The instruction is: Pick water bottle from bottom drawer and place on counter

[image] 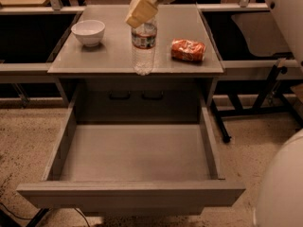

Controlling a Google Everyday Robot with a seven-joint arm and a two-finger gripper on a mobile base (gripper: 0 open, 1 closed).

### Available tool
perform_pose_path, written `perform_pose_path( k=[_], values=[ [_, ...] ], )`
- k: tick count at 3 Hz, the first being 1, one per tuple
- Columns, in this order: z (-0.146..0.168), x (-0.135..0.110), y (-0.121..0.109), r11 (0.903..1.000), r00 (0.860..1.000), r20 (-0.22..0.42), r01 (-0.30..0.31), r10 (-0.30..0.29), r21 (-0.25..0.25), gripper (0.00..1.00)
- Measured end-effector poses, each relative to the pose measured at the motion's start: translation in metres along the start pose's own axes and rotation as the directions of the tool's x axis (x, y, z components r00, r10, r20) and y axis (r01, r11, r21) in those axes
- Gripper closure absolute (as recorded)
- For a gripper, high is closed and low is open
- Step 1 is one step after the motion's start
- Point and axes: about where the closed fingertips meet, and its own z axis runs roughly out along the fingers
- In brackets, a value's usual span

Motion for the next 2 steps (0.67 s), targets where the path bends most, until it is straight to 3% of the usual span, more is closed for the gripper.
perform_pose_path(
  k=[2],
  values=[
    [0.009, 0.017, -0.022, 0.9967, 0.997, -0.018, -0.074, 0.075, 0.032, 1.00]
  ],
)
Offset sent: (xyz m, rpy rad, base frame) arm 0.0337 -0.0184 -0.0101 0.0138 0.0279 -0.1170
